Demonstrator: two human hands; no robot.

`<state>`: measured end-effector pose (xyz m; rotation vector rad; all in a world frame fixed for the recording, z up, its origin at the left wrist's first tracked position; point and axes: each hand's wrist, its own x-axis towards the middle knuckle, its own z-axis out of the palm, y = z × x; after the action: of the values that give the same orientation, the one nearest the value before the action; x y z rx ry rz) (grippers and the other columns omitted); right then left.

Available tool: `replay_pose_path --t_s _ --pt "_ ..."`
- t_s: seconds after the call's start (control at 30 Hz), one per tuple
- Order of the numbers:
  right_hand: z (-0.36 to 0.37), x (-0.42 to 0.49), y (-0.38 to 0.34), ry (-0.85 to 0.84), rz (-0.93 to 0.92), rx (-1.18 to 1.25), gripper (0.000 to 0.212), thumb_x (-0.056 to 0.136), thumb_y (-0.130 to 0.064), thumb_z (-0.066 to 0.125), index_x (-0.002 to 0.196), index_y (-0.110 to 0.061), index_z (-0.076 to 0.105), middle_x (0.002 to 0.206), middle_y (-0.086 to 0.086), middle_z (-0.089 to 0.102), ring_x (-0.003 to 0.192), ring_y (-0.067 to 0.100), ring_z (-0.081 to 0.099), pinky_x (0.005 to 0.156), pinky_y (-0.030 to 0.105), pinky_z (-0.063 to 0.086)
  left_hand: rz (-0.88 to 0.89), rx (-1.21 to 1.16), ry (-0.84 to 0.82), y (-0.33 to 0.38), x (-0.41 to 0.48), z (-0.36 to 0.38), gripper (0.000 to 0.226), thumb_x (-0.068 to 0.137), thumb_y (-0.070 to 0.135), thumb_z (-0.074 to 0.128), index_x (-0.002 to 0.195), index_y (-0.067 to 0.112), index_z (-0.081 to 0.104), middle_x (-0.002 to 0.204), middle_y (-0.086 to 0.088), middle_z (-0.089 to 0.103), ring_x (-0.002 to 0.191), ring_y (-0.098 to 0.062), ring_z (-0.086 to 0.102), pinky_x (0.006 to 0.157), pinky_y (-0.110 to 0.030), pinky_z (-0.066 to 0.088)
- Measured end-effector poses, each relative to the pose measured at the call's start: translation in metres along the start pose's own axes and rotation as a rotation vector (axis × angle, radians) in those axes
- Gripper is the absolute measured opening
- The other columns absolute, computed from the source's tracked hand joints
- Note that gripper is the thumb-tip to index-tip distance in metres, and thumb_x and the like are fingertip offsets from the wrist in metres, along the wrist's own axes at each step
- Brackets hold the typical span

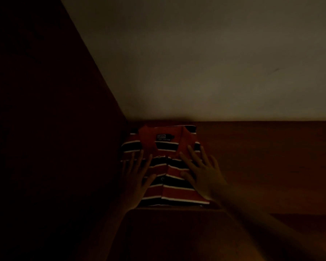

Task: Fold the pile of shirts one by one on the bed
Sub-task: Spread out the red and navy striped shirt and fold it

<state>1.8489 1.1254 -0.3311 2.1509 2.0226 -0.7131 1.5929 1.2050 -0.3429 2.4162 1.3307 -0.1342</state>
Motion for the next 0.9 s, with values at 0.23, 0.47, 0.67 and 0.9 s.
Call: replay_pose_path --t_s 0.23,0.47,0.67,0.9 --pt "-0.079 -0.035 -0.013 -0.093 0.137 0.342 0.043 0.103 -0.049 0.036 0.140 -0.032 0.052 0.135 0.001 0.060 0.113 0.022 0.062 0.092 0.040 0.053 -0.250 -0.615 -0.151 0.048 0.003 -0.090 0.039 0.101 0.032 0.056 0.133 0.012 0.061 0.134 -0.004 0.059 0.127 -0.023 0.054 0.103 -0.032 0.042" --pt "-0.188 -0.176 0.016 0.194 0.171 0.785 0.026 0.100 -0.039 0.051 0.123 -0.033 0.062 0.114 -0.020 0.062 0.094 -0.005 0.060 0.080 0.022 0.052 -0.044 -0.739 -0.030 0.161 -0.055 -0.220 0.013 0.099 0.022 0.059 0.109 0.024 0.066 0.099 0.016 0.065 0.084 0.006 0.061 0.067 0.000 0.043" --pt "-0.238 -0.365 0.050 0.464 0.374 1.002 0.014 0.098 -0.034 0.058 0.107 -0.036 0.067 0.106 -0.013 0.069 0.095 0.006 0.068 0.084 0.037 0.058 0.029 -0.739 -0.306 0.283 -0.115 -0.289 0.016 0.100 0.022 0.056 0.103 0.018 0.071 0.105 0.001 0.072 0.097 -0.012 0.067 0.080 -0.021 0.049" --pt "-0.269 -0.575 0.085 0.725 0.645 1.102 0.016 0.096 -0.042 0.055 0.107 -0.044 0.066 0.103 -0.013 0.071 0.088 0.005 0.069 0.076 0.027 0.049 0.314 -0.578 -0.410 0.459 -0.163 -0.332 0.017 0.100 0.040 0.053 0.101 0.031 0.067 0.095 0.010 0.070 0.084 -0.006 0.066 0.068 -0.017 0.046"
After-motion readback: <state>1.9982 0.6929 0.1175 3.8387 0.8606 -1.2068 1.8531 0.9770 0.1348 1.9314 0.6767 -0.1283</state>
